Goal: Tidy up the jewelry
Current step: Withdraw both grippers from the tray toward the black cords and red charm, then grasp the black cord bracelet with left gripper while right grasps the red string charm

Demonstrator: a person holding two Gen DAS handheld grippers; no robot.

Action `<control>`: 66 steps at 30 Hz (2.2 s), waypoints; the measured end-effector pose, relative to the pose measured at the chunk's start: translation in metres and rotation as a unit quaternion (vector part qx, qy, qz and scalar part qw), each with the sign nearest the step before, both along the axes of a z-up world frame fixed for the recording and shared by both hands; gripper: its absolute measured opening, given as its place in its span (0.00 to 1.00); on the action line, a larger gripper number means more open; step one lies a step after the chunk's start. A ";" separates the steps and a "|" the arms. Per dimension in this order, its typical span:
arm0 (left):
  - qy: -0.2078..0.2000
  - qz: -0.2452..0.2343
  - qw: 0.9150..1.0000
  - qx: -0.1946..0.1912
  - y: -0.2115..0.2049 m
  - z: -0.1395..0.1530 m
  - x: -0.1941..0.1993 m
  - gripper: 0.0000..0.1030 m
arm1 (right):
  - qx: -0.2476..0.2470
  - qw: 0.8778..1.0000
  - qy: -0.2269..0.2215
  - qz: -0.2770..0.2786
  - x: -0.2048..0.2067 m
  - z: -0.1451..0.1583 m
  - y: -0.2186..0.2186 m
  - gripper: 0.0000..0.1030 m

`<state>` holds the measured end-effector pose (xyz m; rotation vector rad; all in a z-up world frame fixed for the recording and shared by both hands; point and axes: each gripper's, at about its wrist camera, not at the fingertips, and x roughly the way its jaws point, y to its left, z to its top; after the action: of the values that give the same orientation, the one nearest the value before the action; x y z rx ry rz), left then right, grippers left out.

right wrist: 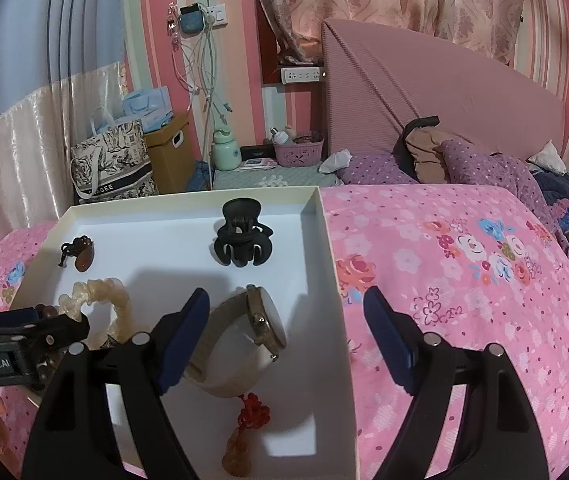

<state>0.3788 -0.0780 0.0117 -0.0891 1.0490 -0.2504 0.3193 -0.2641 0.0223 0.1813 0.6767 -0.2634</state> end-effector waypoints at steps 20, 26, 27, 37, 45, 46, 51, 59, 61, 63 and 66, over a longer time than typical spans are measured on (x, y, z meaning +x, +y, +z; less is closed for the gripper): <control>-0.063 0.010 0.997 0.036 0.070 0.043 -0.120 0.97 | -0.062 0.998 -0.014 -0.031 -0.117 0.033 0.023 0.98; -0.062 0.005 0.997 0.040 0.084 0.035 -0.161 0.97 | -0.050 0.999 0.009 -0.006 -0.154 0.024 0.037 0.98; -0.063 0.001 0.997 0.040 0.084 0.034 -0.168 0.97 | -0.046 0.999 0.013 0.001 -0.160 0.021 0.040 0.98; -0.087 0.015 0.995 0.052 0.097 0.013 -0.249 0.97 | -0.068 0.996 0.032 0.039 -0.229 -0.016 0.072 0.98; -0.106 0.027 0.992 0.068 0.102 -0.005 -0.298 0.97 | -0.013 0.998 0.030 0.057 -0.261 -0.028 0.075 0.97; -0.106 0.027 0.991 0.071 0.103 -0.007 -0.299 0.96 | -0.011 0.998 0.031 0.057 -0.260 -0.031 0.075 0.97; -0.097 0.013 0.993 0.059 0.104 -0.012 -0.301 0.96 | -0.015 0.997 0.042 0.058 -0.255 -0.040 0.079 0.93; -0.065 0.005 0.997 0.044 0.111 -0.028 -0.292 0.78 | 0.014 0.996 0.059 0.067 -0.248 -0.053 0.076 0.61; -0.060 0.007 0.997 0.040 0.114 -0.030 -0.288 0.72 | 0.017 0.995 0.060 0.072 -0.247 -0.054 0.076 0.57; -0.062 0.009 0.997 0.042 0.115 -0.030 -0.287 0.67 | 0.018 0.995 0.064 0.075 -0.245 -0.056 0.077 0.52; -0.053 0.010 0.998 0.039 0.117 -0.034 -0.283 0.59 | 0.022 0.995 0.062 0.076 -0.244 -0.056 0.077 0.47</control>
<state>0.0960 0.0393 -0.0219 -0.0158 0.9512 -0.1937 0.0753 -0.1870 -0.0335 0.1545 0.8164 -0.1141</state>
